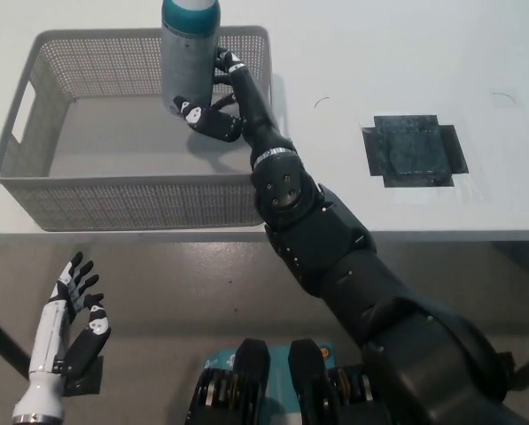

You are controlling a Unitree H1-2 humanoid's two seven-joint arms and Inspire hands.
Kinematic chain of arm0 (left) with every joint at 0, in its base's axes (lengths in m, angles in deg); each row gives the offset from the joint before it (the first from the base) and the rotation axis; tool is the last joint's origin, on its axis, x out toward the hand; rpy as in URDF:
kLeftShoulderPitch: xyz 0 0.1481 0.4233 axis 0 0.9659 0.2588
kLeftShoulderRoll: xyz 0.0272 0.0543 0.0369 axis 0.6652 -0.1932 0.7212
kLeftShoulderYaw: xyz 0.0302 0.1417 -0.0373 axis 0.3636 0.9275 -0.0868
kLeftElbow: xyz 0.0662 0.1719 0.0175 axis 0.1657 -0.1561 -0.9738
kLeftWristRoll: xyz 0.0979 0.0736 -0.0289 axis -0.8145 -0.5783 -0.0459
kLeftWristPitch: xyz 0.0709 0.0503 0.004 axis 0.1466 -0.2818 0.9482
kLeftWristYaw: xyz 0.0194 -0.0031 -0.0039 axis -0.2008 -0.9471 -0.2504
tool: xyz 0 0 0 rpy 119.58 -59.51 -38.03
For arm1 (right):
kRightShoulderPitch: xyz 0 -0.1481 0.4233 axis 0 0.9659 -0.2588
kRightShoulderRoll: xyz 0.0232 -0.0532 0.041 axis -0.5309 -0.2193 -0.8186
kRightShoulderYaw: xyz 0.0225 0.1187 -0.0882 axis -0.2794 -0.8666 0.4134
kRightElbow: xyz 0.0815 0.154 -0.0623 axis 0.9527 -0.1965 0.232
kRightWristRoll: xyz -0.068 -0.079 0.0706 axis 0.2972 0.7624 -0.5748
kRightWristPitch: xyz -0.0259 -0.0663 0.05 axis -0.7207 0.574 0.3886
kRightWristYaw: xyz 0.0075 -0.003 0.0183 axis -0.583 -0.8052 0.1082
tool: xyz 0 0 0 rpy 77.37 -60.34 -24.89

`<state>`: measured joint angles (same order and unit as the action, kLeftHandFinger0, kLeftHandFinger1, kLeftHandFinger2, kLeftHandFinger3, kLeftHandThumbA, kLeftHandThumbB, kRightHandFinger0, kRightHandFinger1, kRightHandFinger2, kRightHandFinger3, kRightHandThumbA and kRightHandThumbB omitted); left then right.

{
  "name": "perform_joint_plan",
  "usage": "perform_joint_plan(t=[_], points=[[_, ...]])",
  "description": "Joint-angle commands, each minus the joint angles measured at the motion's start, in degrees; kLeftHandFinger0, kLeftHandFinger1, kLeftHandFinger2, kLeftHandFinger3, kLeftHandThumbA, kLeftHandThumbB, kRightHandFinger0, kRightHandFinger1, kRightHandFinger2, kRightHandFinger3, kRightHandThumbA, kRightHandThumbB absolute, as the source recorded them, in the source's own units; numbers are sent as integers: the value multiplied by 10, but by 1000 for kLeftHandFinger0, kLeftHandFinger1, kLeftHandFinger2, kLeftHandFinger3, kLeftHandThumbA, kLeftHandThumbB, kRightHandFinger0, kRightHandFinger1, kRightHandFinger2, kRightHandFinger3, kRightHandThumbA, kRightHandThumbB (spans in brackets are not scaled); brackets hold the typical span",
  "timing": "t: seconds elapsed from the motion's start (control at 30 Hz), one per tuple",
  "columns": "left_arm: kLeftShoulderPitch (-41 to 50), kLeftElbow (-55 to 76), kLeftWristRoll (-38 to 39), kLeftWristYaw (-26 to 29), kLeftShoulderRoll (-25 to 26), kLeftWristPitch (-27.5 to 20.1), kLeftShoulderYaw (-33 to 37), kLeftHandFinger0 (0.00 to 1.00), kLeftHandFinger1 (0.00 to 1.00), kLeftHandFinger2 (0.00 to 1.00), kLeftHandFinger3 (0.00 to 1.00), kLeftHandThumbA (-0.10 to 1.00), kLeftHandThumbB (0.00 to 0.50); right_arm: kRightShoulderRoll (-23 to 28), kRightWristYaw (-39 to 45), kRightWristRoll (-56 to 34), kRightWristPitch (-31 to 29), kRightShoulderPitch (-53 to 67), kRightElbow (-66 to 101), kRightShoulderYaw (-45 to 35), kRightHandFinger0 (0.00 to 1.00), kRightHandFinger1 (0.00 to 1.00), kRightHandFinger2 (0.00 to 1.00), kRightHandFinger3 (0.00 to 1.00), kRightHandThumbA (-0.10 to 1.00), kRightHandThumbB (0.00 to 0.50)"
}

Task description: Use the right hand to pick up an air purifying spray and put it inside a container

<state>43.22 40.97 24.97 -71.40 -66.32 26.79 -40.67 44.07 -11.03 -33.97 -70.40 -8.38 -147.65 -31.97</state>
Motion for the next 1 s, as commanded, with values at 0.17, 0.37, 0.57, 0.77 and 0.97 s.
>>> perform_joint_plan(t=[0.17, 0.37, 0.57, 0.77, 0.97], points=[[-5, 20, 0, 3, 6, 1, 0, 812, 908, 960, 1000, -100, 227, 15, 58, 4, -21, -32, 26, 13, 1000, 1000, 1000, 1000, 560, 500], [1, 29, -6, 1, 9, 10, 2, 847, 927, 984, 1000, -100, 248, 33, 100, -6, 31, -26, 154, 11, 1000, 1000, 1000, 1000, 714, 500], [2, 27, 9, -2, 4, 5, 1, 824, 924, 990, 1000, -100, 271, 61, 123, -23, 68, -11, 333, -4, 1000, 1000, 1000, 1000, 720, 500], [0, 25, 5, 8, 0, 6, -3, 809, 902, 967, 1000, -100, 283, 105, 160, -59, 111, 8, 547, -28, 1000, 1000, 1000, 1000, 660, 500], [-3, 14, 3, 8, 8, -9, -5, 813, 903, 976, 1000, -100, 275, 143, 152, -61, 127, 87, 747, -54, 1000, 1000, 1000, 1000, 687, 500]])
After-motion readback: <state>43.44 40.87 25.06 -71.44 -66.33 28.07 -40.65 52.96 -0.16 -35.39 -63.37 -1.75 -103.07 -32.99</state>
